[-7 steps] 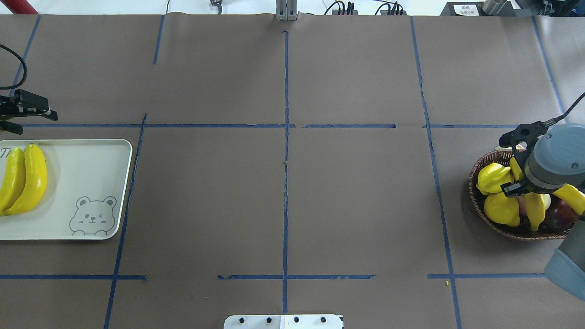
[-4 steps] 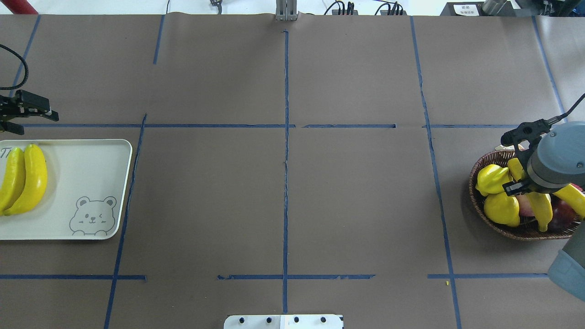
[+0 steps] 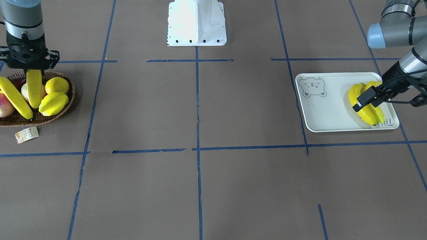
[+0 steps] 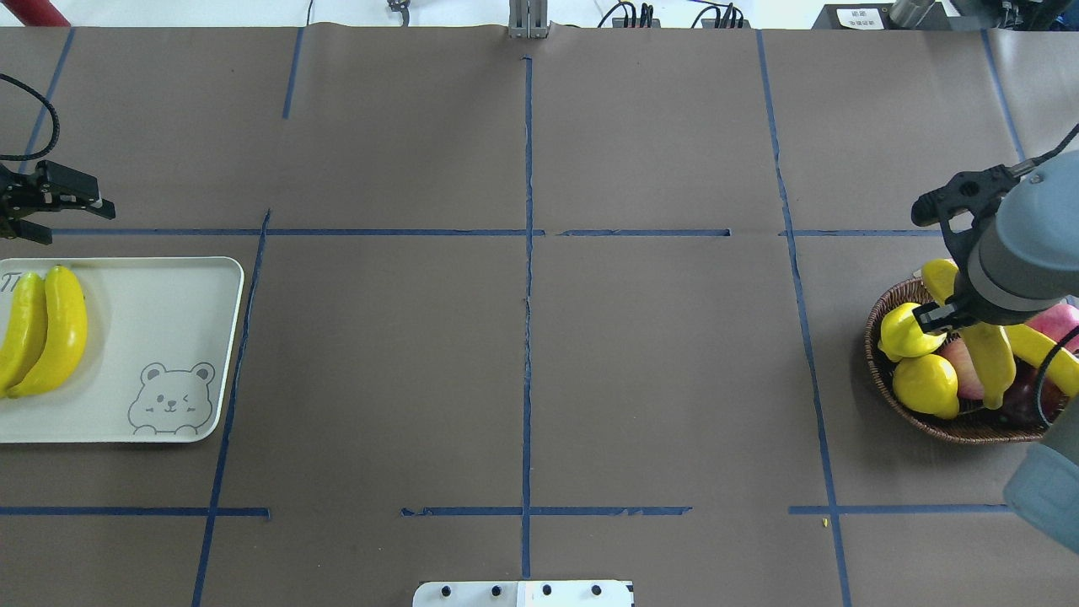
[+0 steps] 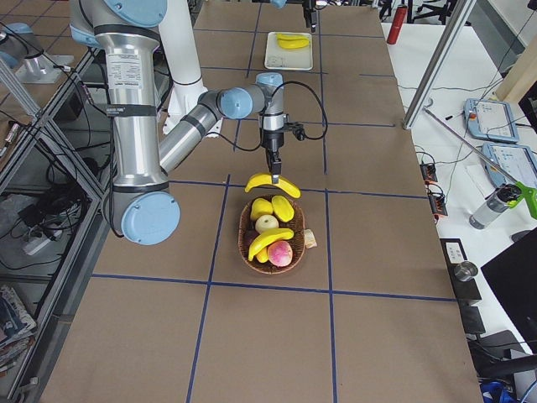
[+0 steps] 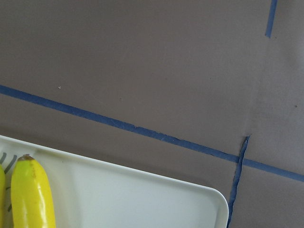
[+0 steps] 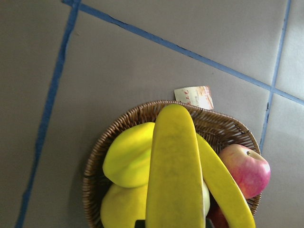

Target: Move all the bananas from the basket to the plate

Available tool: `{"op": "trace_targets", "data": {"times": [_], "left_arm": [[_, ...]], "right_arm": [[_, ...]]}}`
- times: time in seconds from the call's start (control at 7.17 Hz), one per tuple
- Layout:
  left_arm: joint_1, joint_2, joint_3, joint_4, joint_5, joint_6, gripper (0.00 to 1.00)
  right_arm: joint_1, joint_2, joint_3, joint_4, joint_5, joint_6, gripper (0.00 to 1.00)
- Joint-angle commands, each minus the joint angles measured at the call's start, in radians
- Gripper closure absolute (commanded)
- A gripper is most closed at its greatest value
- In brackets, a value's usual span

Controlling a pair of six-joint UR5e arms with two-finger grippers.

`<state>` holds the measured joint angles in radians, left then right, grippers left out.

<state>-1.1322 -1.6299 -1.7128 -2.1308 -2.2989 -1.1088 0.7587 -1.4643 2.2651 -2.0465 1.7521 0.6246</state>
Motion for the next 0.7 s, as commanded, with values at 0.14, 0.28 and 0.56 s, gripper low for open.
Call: {"op": "trace_targets", "data": {"times": [0.14,0.28,0.56], "left_arm": [[0.063,-0.080,0.009,0.000,-0.001,-0.112,0.00],[0.095,-0.134,0.010,0.000,0.003,-0.179,0.00],[0.146,-0.232,0.013,0.000,0.006,-0.311,0.00]], "right_arm": [[-0.007,0.319,-0.154,-0.003,0.136,0.220,0.98],[-0.016,0.384,-0.217,0.044,0.138,0.275,0.98],[-0.039,0.383,-0.409,0.518,0.199,0.480,0.98]]}}
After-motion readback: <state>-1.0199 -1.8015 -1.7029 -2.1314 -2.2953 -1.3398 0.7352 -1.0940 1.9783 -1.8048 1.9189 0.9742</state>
